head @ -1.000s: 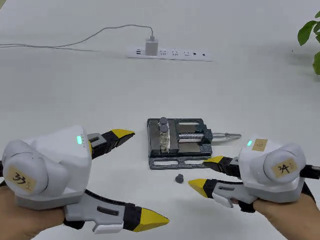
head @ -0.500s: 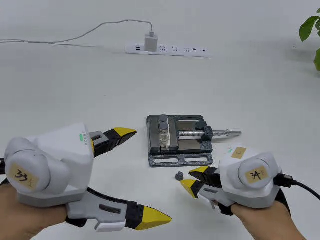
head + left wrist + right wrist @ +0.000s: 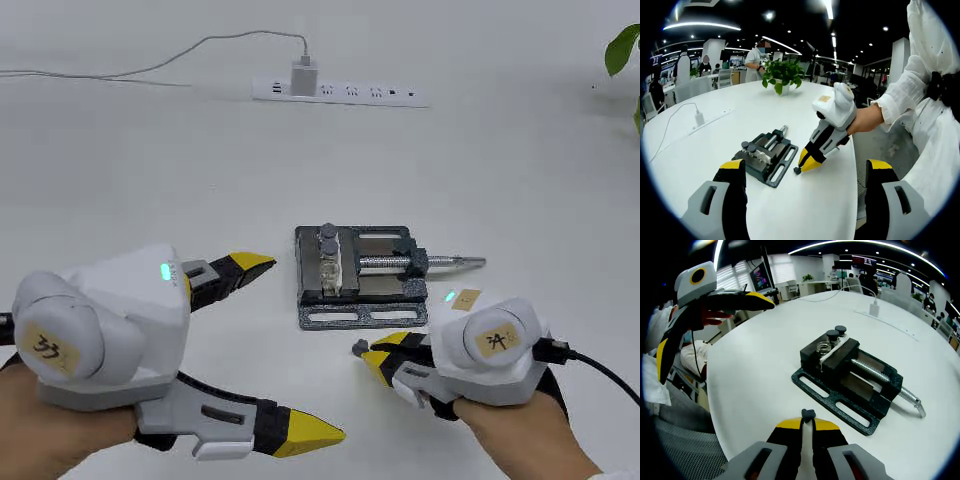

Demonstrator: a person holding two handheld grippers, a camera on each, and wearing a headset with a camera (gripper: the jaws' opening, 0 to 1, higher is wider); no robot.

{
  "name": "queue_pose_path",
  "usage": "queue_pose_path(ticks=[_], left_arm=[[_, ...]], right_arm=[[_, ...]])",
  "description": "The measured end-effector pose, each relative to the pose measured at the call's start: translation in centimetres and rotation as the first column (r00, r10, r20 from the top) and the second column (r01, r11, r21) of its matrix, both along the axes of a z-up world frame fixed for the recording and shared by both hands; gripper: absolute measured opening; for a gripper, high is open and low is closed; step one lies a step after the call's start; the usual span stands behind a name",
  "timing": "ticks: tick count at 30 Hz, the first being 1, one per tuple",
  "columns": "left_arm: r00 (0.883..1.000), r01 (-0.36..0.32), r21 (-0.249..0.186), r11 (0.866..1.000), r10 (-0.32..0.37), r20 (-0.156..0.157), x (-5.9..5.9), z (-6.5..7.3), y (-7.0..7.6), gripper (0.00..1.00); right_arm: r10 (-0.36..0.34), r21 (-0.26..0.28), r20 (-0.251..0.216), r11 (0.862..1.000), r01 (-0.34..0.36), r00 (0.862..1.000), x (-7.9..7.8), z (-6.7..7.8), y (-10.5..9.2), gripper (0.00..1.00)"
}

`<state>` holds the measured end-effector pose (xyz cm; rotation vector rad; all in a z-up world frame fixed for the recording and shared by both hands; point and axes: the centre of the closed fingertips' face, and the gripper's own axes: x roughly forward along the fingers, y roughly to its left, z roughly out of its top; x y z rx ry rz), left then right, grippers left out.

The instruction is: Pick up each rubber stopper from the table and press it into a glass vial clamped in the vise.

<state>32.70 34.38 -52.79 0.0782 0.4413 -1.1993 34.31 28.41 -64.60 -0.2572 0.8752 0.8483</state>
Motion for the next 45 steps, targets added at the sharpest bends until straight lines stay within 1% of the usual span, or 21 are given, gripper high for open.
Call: queue_pose_path(ticks=[4,9,14,22,27,30,31,32,33,34,35,36,37,38,39,40,41,42,43,45], left_arm=[[1.000,-0.001,-0.001,1.000,0.001,-0.002,0.1,0.0,0.0,0.99],[1.000,-0.001,0.000,1.000,0.001,-0.003,0.1,-0.1,-0.1,0.99],[1.000,0.001,0.001,1.000,-0.001,-0.003,0.1,-0.2,-0.1,0.99],[1.000,0.003,0.002,1.000,-0.003,-0.004,0.1,-0.3,-0.1,0.99],[1.000,0.006,0.003,1.000,-0.006,-0.002,0.1,-0.2,-0.1,0.99],[1.000,0.017,0.003,1.000,-0.017,0.001,0.0,-0.1,-0.1,0.99],[1.000,0.023,0.004,1.000,-0.023,-0.002,-0.1,-0.1,-0.2,0.99],[1.000,0.030,0.005,1.000,-0.030,-0.007,-0.2,-0.1,-0.2,0.98],[0.999,0.037,0.005,0.999,-0.037,-0.006,-0.3,0.0,-0.2,0.97],[0.999,0.049,0.005,0.999,-0.049,0.000,-0.5,0.2,-0.2,0.96],[0.998,0.056,0.007,0.998,-0.056,-0.001,-0.6,0.3,-0.2,0.96],[0.997,0.072,0.004,0.997,-0.072,-0.005,-0.9,0.6,-0.3,0.95],[0.997,0.083,-0.002,0.997,-0.083,-0.006,-1.0,0.9,-0.4,0.93],[0.995,0.097,-0.005,0.995,-0.097,0.003,-1.2,1.3,-0.4,0.92],[0.994,0.105,-0.004,0.994,-0.105,0.008,-1.3,1.6,-0.5,0.91],[0.993,0.114,-0.008,0.993,-0.114,0.010,-1.4,1.9,-0.6,0.92],[0.992,0.128,-0.014,0.992,-0.128,0.013,-1.5,2.4,-0.7,0.91],[0.990,0.138,-0.016,0.990,-0.137,0.018,-1.6,2.8,-0.8,0.90],[0.987,0.155,-0.016,0.988,-0.155,0.035,-1.8,3.4,-1.0,0.89],[0.982,0.181,-0.021,0.983,-0.180,0.048,-2.1,4.2,-1.2,0.87]], right_arm=[[0.010,-0.003,-0.004,1.000,-0.010,1.000,-0.1,-0.1,0.0,0.00],[0.027,-0.007,0.003,1.000,-0.027,1.000,-0.1,-0.1,0.0,0.00],[0.070,-0.021,0.016,0.997,-0.070,0.997,-0.1,-0.1,0.0,0.00],[0.133,-0.021,0.020,0.991,-0.133,0.991,-0.1,0.0,0.1,0.00],[0.181,-0.013,0.025,0.983,-0.181,0.983,-0.1,0.7,0.0,0.00],[0.239,0.008,0.035,0.971,-0.240,0.970,-0.3,1.6,0.1,0.00],[0.286,0.033,0.054,0.957,-0.288,0.957,-0.4,2.4,0.4,0.00],[0.316,0.048,0.063,0.947,-0.319,0.947,-0.6,2.9,0.5,0.00],[0.335,0.054,0.065,0.939,-0.339,0.940,-0.7,3.4,0.4,0.00],[0.368,0.064,0.064,0.926,-0.372,0.927,-0.9,4.1,0.2,0.00],[0.396,0.080,0.065,0.913,-0.400,0.916,-1.2,4.7,0.2,0.00],[0.432,0.096,0.076,0.894,-0.438,0.899,-1.4,5.6,0.1,0.00],[0.454,0.106,0.071,0.882,-0.459,0.888,-1.6,6.1,0.0,0.00],[0.495,0.121,0.073,0.857,-0.501,0.866,-2.0,7.1,-0.2,0.00],[0.522,0.135,0.075,0.839,-0.527,0.850,-2.3,7.8,-0.2,0.00],[0.539,0.151,0.078,0.825,-0.544,0.839,-2.5,8.5,-0.3,0.00],[0.557,0.175,0.067,0.811,-0.559,0.828,-2.8,9.5,-0.5,0.00],[0.573,0.185,0.062,0.798,-0.574,0.817,-3.0,10.1,-0.7,0.00],[0.593,0.186,0.066,0.783,-0.594,0.802,-3.2,11.0,-0.9,0.00],[0.619,0.210,0.058,0.760,-0.615,0.784,-3.6,12.2,-1.0,0.00]])
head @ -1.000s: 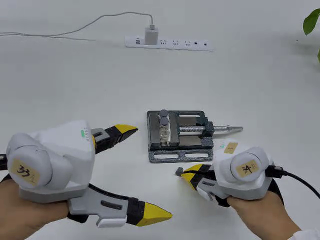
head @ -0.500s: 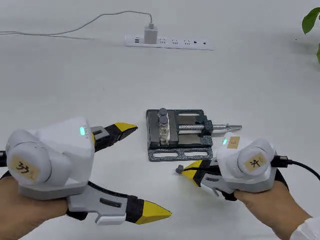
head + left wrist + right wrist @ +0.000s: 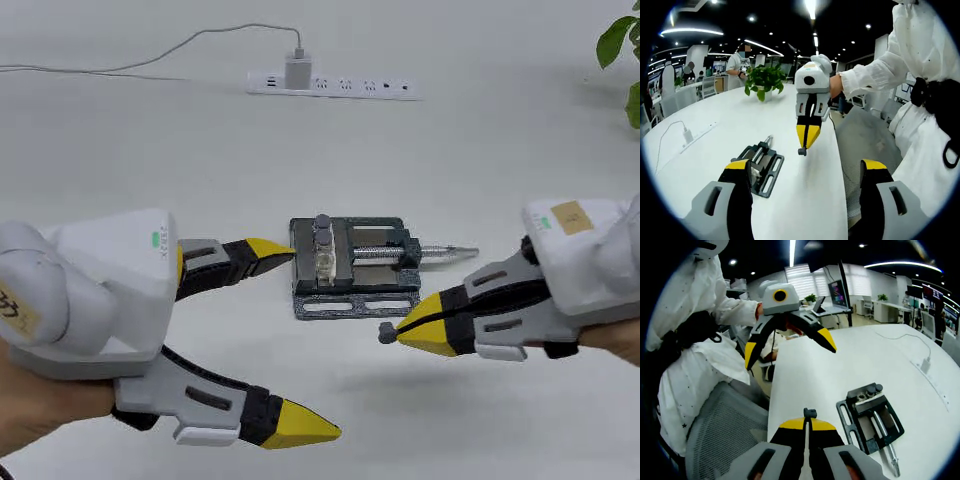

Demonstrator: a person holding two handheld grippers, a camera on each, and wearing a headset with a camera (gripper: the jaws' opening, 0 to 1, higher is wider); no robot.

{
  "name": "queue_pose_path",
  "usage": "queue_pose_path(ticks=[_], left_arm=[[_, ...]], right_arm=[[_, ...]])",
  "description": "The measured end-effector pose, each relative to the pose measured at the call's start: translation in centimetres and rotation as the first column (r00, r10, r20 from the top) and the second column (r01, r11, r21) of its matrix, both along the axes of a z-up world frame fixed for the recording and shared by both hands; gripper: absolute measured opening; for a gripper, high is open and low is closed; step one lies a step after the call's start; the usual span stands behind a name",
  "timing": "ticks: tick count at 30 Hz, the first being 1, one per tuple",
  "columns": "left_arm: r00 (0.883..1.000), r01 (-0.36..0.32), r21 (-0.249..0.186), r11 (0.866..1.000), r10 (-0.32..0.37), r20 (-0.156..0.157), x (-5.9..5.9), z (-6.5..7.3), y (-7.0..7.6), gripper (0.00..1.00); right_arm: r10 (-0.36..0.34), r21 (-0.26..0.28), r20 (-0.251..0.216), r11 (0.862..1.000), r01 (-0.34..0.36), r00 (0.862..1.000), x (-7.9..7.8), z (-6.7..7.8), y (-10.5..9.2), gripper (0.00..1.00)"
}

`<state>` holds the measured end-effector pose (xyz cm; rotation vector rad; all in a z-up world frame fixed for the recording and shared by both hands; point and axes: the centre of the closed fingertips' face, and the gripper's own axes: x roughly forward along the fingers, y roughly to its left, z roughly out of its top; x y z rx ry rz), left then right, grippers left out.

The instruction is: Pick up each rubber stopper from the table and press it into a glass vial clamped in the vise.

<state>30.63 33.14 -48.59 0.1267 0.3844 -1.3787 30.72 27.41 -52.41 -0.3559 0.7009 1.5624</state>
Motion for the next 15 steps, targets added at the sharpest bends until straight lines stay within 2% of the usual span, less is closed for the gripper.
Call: queue_pose_path(ticks=[5,7,10,11,13,15], left_arm=[[0.996,0.080,-0.002,0.997,-0.079,0.051,-0.7,2.4,-0.7,0.78],[0.988,0.119,-0.001,0.993,-0.118,0.100,-0.8,3.6,-1.0,0.73],[0.981,0.151,-0.012,0.988,-0.148,0.128,-0.9,5.3,-1.3,0.64],[0.973,0.178,-0.021,0.984,-0.172,0.153,-1.0,6.1,-1.5,0.61],[0.966,0.202,-0.025,0.979,-0.195,0.168,-1.2,7.0,-1.7,0.51],[0.958,0.223,-0.042,0.974,-0.211,0.193,-1.3,8.3,-1.8,0.44]], right_arm=[[0.101,0.025,-0.011,0.995,-0.101,0.995,-1.2,3.4,0.2,0.00],[0.143,0.036,-0.007,0.989,-0.143,0.990,-1.7,4.9,0.3,0.00],[0.199,0.080,-0.013,0.977,-0.197,0.980,-2.5,7.3,0.7,0.00],[0.212,0.103,-0.013,0.972,-0.210,0.977,-2.6,8.3,0.9,0.00],[0.225,0.133,-0.016,0.966,-0.221,0.974,-2.5,9.7,0.9,0.00],[0.252,0.175,-0.005,0.953,-0.247,0.968,-2.6,11.5,1.1,0.00]])
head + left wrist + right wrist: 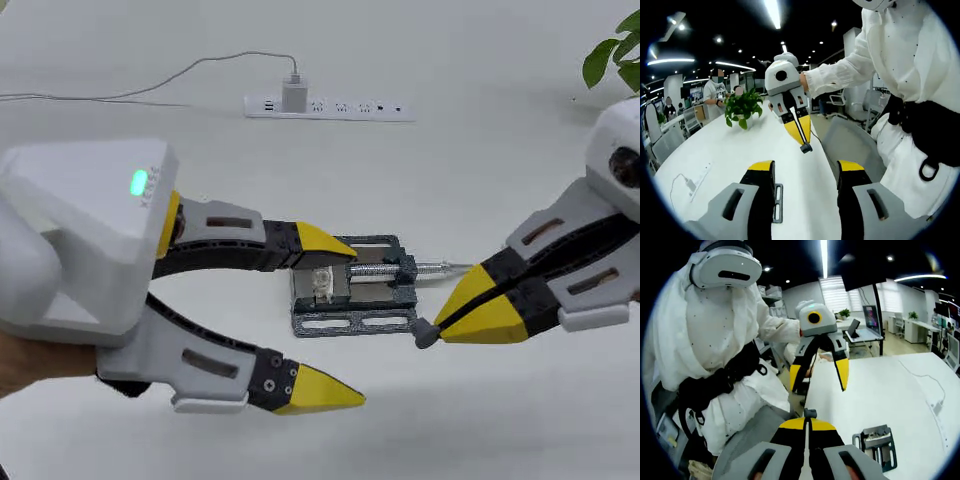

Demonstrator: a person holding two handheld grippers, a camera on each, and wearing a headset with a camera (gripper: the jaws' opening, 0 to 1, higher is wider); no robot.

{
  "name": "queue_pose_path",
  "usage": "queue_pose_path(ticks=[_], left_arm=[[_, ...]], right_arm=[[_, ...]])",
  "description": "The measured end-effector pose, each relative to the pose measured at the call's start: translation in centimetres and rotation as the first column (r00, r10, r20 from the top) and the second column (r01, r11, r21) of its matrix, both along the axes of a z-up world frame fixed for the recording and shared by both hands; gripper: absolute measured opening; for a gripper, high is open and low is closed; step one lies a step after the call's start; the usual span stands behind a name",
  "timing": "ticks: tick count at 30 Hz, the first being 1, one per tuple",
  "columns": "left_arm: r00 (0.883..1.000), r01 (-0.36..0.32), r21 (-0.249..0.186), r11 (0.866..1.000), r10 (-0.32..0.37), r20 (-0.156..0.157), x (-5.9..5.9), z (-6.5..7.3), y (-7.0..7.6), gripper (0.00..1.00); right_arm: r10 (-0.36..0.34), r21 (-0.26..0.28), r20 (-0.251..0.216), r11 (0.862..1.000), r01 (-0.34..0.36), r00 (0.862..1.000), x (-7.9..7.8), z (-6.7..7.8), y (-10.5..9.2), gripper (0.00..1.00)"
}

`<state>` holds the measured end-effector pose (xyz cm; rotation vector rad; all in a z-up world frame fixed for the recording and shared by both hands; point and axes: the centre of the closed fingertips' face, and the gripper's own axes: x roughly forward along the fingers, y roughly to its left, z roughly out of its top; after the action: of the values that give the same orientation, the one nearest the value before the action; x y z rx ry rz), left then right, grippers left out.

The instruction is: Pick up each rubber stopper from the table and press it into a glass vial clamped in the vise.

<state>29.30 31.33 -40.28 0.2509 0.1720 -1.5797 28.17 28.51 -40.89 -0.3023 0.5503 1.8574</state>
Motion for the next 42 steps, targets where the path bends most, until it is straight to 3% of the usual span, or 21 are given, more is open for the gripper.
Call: queue_pose_path(ticks=[5,8,12,15,17,21,26,38,42], left_arm=[[0.998,0.044,-0.039,0.998,-0.042,0.049,-0.3,3.1,-0.1,0.42],[0.994,0.066,-0.077,0.995,-0.060,0.089,-0.5,5.4,0.0,0.37],[0.986,0.110,-0.140,0.984,-0.090,0.138,-1.1,8.3,-0.2,0.29],[0.976,0.141,-0.148,0.979,-0.112,0.185,-1.5,9.6,-0.4,0.21],[0.970,0.152,-0.152,0.977,-0.117,0.214,-1.6,10.5,-0.4,0.13],[0.961,0.170,-0.169,0.971,-0.125,0.248,-1.9,11.9,-0.7,0.17],[0.944,0.199,-0.168,0.965,-0.143,0.296,-2.6,13.0,-1.0,0.08],[0.930,0.228,-0.179,0.957,-0.160,0.330,-3.4,14.2,-1.0,0.05],[0.929,0.238,-0.198,0.951,-0.163,0.333,-3.7,14.8,-1.0,0.05]], right_arm=[[0.043,0.111,-0.029,0.993,-0.040,0.999,-0.2,4.3,0.4,0.00],[0.077,0.194,-0.058,0.979,-0.064,0.995,-0.3,6.9,0.3,0.00],[0.098,0.264,-0.072,0.962,-0.075,0.993,-0.6,9.0,0.7,0.00],[0.123,0.319,-0.096,0.944,-0.087,0.988,-0.9,10.5,0.8,0.00],[0.132,0.326,-0.091,0.940,-0.096,0.987,-0.9,10.9,0.8,0.00],[0.150,0.353,-0.101,0.930,-0.105,0.984,-1.0,11.8,0.8,0.00],[0.172,0.370,-0.111,0.921,-0.120,0.979,-1.5,12.2,0.9,0.00],[0.210,0.421,-0.153,0.898,-0.128,0.966,-2.4,13.0,0.8,0.00],[0.226,0.452,-0.177,0.883,-0.125,0.958,-2.7,13.7,0.9,0.00]])
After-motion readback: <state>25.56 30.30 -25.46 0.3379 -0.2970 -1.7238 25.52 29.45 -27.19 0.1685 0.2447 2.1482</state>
